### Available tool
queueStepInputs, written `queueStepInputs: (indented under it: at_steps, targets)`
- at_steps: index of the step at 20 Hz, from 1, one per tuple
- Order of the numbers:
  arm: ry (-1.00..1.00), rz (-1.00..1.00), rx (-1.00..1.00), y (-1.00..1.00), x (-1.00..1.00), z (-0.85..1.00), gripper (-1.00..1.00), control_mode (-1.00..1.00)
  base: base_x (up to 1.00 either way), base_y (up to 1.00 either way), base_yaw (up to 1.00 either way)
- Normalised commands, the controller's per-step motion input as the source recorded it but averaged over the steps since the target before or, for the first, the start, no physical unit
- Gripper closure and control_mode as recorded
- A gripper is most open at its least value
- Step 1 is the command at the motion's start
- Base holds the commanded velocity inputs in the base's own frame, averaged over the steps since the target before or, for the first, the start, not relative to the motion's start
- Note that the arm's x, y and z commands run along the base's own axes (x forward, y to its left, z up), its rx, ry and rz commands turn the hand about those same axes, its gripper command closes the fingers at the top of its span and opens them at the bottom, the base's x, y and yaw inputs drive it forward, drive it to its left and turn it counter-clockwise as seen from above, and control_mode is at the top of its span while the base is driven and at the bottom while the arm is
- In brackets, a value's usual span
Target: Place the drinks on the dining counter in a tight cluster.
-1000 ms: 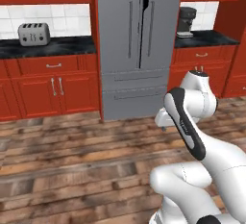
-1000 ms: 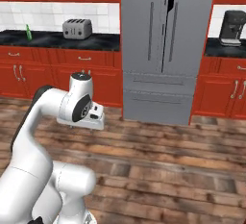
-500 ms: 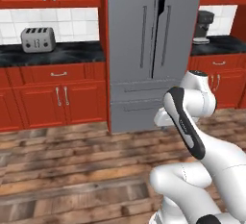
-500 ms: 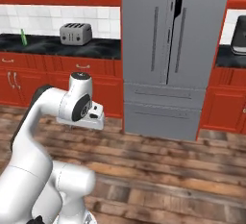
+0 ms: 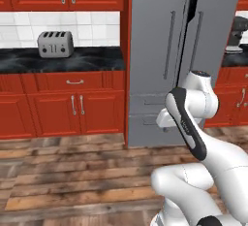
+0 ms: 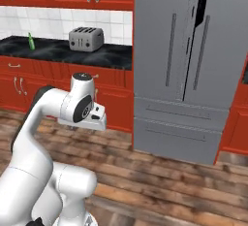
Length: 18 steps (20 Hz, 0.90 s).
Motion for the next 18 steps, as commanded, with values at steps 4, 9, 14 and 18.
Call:
queueStepInputs:
  at_steps: [4, 9, 14, 18]
  targets:
    - [0.0, 0.0, 0.0, 0.0, 0.0, 0.0, -1.0, 1.0, 0.68, 0.18, 0.32]
    - [0.0, 0.0, 0.0, 0.0, 0.0, 0.0, -1.0, 1.0, 0.77, 0.31, 0.14]
    - [0.0, 0.0, 0.0, 0.0, 0.0, 0.0, -1.0, 1.0, 0.77, 0.49, 0.0]
    - [0.0, 0.0, 0.0, 0.0, 0.0, 0.0, -1.0, 1.0, 0.69, 0.58, 0.0]
